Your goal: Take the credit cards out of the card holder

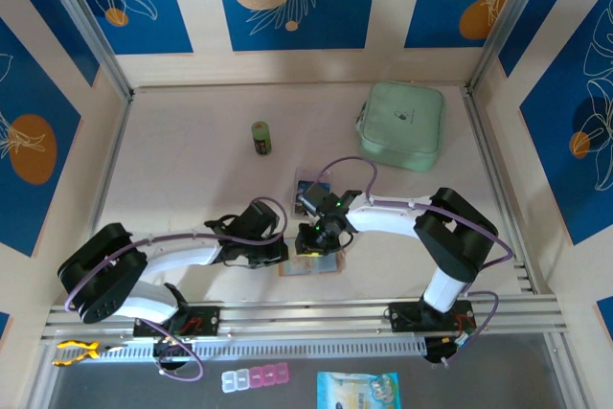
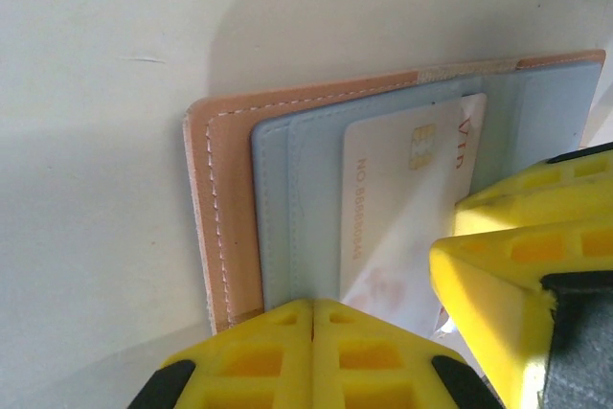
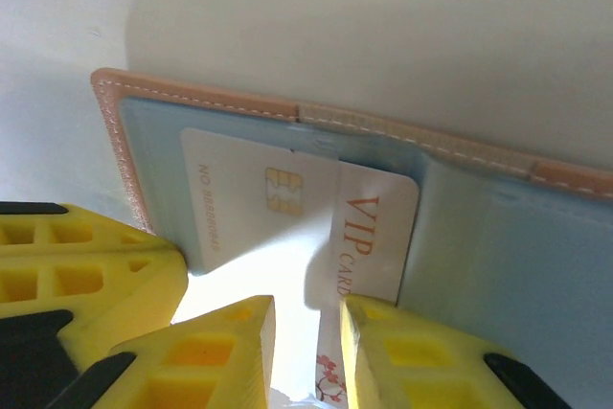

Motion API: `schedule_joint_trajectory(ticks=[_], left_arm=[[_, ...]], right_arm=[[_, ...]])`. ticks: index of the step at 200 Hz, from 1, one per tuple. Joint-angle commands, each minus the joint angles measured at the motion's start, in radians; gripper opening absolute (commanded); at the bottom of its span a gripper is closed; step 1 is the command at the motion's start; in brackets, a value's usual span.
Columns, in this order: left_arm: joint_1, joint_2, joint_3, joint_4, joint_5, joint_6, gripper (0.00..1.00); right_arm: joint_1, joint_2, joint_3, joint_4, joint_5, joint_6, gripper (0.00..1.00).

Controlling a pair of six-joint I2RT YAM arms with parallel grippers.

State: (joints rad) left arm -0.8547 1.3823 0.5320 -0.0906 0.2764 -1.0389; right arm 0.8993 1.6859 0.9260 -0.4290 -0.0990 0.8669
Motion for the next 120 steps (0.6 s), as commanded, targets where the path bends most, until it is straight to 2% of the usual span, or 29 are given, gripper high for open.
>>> schedule_joint_trajectory(ticks=[1, 57, 120], left_arm=[[0.008, -0.014, -0.011, -0.061, -0.023, 0.004, 0.06], [0.008, -0.019, 0.044, -0.081, -0.011, 0.022, 0.05], [0.004, 0.017, 0.054, -0.024, 0.035, 0.006, 0.03]], right_arm=[[0.007, -0.008, 0.024, -0.074, 0.027, -0.023, 0.27], [0.004, -0.068, 0.0, -0.044, 0.012, -0.002, 0.27], [-0.026, -0.118, -0.058, -0.013, -0.007, 0.012, 0.27]])
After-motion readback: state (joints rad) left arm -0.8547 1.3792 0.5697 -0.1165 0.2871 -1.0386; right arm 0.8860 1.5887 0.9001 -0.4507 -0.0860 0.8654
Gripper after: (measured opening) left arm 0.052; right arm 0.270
